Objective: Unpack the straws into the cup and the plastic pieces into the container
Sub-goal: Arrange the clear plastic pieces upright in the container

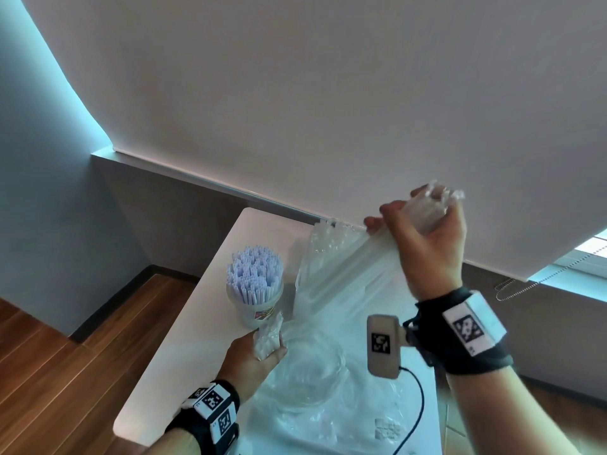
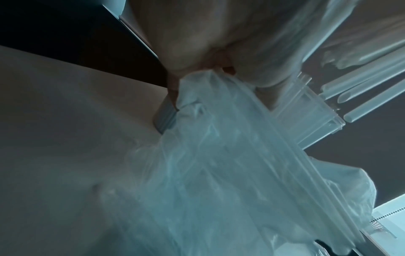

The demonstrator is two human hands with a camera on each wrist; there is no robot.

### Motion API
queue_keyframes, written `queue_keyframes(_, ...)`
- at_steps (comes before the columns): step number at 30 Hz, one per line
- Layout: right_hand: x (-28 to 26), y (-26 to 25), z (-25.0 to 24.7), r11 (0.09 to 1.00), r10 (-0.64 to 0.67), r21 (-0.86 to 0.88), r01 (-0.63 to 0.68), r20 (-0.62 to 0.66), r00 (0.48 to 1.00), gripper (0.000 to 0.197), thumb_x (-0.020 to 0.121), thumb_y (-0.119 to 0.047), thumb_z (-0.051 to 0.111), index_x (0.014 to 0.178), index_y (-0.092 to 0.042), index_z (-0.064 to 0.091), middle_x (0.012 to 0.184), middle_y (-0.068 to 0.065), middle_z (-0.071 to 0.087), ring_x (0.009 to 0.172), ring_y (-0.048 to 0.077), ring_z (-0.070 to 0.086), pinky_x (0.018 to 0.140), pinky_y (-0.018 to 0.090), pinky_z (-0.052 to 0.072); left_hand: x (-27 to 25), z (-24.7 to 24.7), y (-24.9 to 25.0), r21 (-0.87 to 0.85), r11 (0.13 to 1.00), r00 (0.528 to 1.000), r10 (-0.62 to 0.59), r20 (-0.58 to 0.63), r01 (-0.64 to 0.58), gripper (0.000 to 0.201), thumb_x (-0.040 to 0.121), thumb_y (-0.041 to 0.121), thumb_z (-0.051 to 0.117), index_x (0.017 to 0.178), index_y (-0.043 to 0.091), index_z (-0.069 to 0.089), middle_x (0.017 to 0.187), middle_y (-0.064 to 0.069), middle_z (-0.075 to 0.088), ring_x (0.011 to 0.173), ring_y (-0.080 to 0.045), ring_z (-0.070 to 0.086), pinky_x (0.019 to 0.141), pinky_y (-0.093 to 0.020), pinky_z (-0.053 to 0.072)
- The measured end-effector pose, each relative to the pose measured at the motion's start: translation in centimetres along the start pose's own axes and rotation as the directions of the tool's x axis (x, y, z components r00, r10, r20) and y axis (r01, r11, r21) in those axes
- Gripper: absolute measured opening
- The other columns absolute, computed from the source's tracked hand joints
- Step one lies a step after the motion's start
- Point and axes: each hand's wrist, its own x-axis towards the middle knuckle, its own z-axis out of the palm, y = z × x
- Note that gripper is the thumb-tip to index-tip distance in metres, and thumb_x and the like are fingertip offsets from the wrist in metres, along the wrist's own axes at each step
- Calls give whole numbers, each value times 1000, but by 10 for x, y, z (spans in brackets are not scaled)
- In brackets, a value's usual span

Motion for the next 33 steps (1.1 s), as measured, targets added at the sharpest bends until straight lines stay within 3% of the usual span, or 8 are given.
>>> queue_keyframes(3,21,-3,-2,1000,12,13,-12,-57,998,32,84,8,67,99,-10,45,85,20,65,75,46,69,70,61,56,0,0,0,3,1000,1000,-1,5,1,14,78,21,81,86,25,70,80,11,73,74,-5,67,77,-26,52)
queue_keyframes(7,31,5,-4,999,25,-17,-27,-88,996,32,85,6,68,100,-11,45,87,22,64,75,44,70,70,62,56,0,-1,-1,-9,1000,1000,-20,-3,20,13,78,22,81,85,25,70,78,8,73,74,-9,68,78,-31,55)
queue_keyframes(10,37,4,-5,1000,-7,-17,6,-81,997,33,86,4,68,103,-10,44,84,17,64,74,43,70,67,60,57,-1,-1,0,9,1000,1000,-13,7,13,12,79,23,80,83,24,69,77,10,73,72,-7,67,75,-28,54)
queue_keyframes(15,47,0,-1,996,-6,83,16,-118,993,33,85,6,66,101,-11,43,78,15,63,70,41,67,68,57,57,0,-1,0,16,1000,1000,-4,7,4,12,78,23,81,82,26,69,77,10,73,73,-8,68,76,-29,55)
queue_keyframes(24,43,12,-3,1000,-21,-22,21,-5,1000,32,88,7,63,104,-10,41,84,20,60,69,37,68,70,57,57,-2,-1,2,21,1000,1000,5,23,-5,12,79,27,80,84,26,68,74,13,71,70,-2,65,71,-21,49)
queue_keyframes(29,46,8,-5,997,-36,69,34,28,999,31,88,10,61,101,-10,42,81,20,59,67,38,65,72,60,56,-2,-1,3,20,1000,1000,9,15,-10,12,79,25,80,82,24,69,74,10,72,71,-6,67,72,-23,51)
queue_keyframes(33,39,18,-6,1000,0,-3,0,126,992,31,88,12,60,100,-10,43,81,20,59,68,37,65,75,60,55,-2,-2,3,10,1000,1000,-5,18,5,12,79,24,80,84,23,69,76,8,73,74,-9,69,75,-28,55)
